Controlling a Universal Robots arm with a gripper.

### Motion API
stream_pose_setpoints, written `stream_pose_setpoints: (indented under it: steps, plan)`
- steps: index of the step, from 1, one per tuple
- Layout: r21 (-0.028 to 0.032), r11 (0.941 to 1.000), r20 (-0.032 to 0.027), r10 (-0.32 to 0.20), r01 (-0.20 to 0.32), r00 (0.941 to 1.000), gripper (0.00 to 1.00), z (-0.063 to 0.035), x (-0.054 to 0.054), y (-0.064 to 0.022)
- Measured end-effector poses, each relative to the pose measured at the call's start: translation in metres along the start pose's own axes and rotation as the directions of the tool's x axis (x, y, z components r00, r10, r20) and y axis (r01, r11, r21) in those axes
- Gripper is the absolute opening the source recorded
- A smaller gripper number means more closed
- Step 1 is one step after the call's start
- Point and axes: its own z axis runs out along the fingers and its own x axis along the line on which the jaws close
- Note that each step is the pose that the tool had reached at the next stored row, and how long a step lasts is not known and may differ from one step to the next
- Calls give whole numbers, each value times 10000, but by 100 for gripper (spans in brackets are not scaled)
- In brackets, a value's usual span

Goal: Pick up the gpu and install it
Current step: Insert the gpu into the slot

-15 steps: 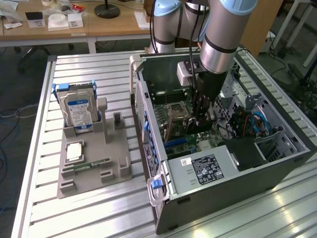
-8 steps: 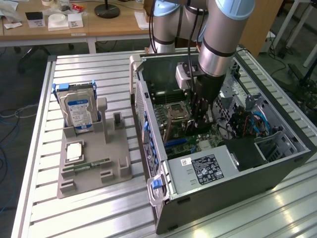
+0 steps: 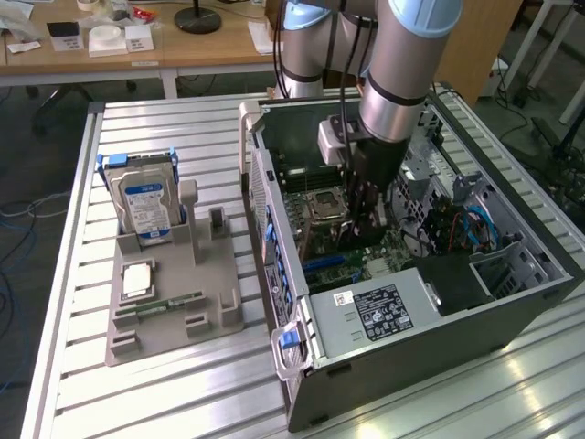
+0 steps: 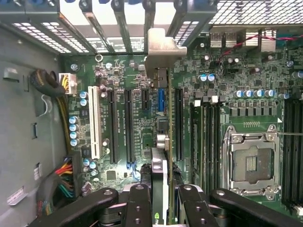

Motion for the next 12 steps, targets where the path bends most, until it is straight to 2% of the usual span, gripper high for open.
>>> stream_pose_setpoints:
  steps: [4, 12]
  plan:
    - [2, 10000, 1, 23, -23, 10000, 27, 6, -15, 20]
    - [7, 10000, 1, 32, -32, 10000, 27, 36, -7, 160]
